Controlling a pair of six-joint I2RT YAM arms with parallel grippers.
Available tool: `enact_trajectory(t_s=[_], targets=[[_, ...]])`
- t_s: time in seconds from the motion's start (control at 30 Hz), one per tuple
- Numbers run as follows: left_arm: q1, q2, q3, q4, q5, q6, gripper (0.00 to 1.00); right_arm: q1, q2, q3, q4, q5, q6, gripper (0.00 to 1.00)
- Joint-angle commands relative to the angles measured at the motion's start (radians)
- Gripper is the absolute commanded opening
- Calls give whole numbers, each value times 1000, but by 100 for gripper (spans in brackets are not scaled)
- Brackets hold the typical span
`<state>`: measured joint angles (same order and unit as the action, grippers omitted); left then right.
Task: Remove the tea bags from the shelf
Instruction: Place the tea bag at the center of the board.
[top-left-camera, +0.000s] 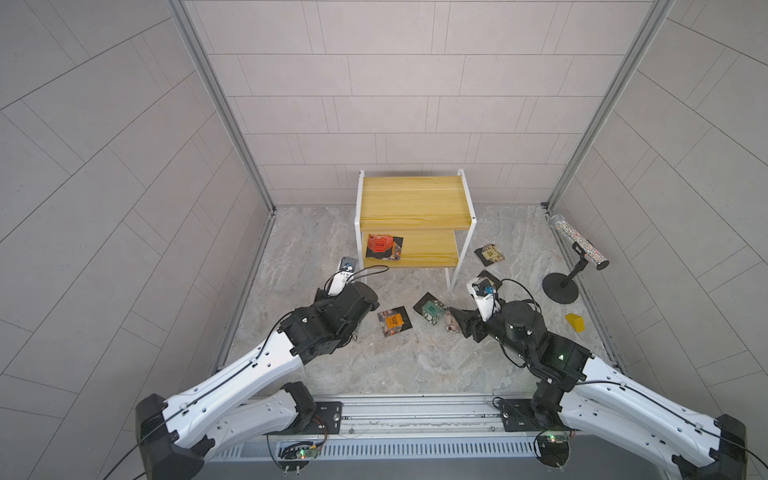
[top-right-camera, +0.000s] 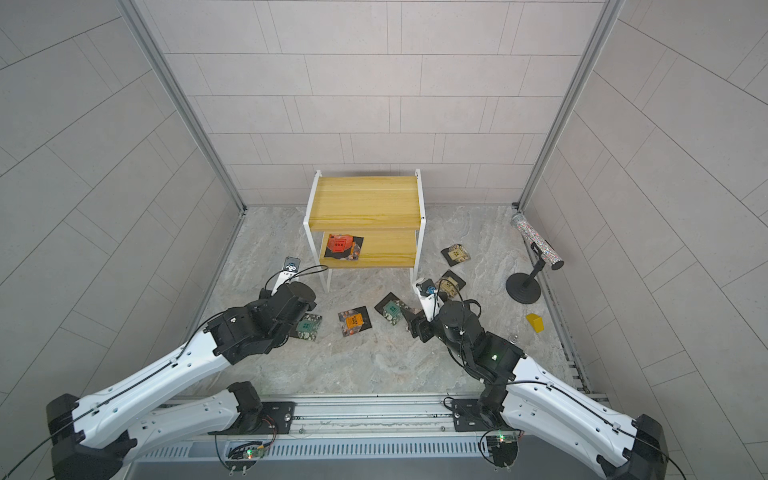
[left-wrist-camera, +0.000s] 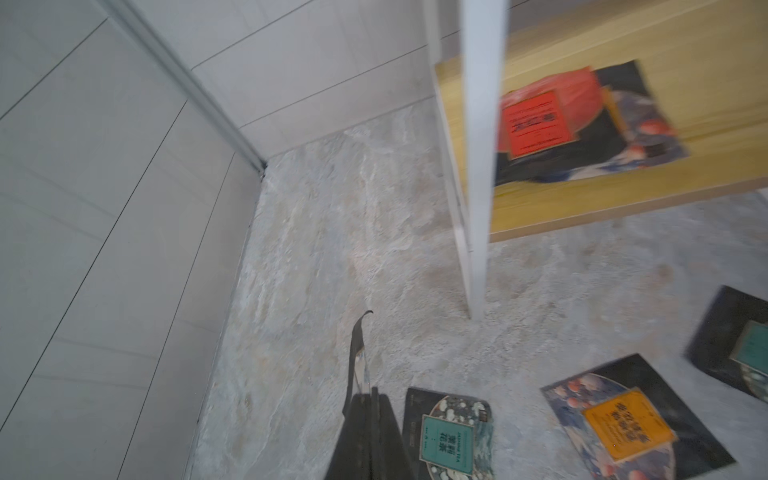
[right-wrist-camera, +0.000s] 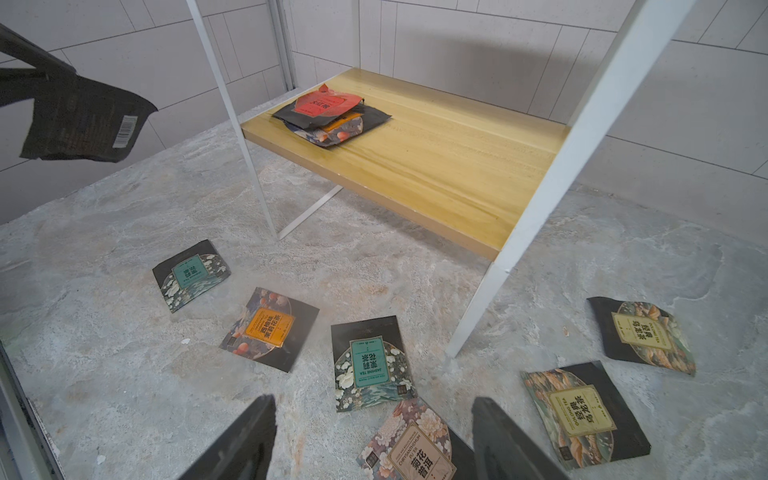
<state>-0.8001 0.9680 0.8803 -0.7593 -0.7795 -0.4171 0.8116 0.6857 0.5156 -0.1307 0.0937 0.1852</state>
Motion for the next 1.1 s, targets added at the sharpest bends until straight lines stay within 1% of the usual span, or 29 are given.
enact_trajectory(t_s=[0.0,0.13,0.27,0.33,0.6,0.9,1.07], targets=[[103,8,-33,-103,10,-188,0,2,-23,-15,2,5,10,77],[184,-3,-88,-65,23,-211,0,1,-38,-19,-6,9,13,78],[275,26,-125,-32,62,-227,0,1,-42,-20,-6,11,17,78],[303,39,-139,-10,81,-233,0,1,-43,-19,-7,11,17,78],[345,83,-153,21,95,-220,0,1,-33,-20,-5,17,15,78],[471,160,-168,75,218,-226,0,1,-12,-16,7,22,8,78],[513,252,-150,84,256,-236,0,1,-5,-15,11,26,6,78]])
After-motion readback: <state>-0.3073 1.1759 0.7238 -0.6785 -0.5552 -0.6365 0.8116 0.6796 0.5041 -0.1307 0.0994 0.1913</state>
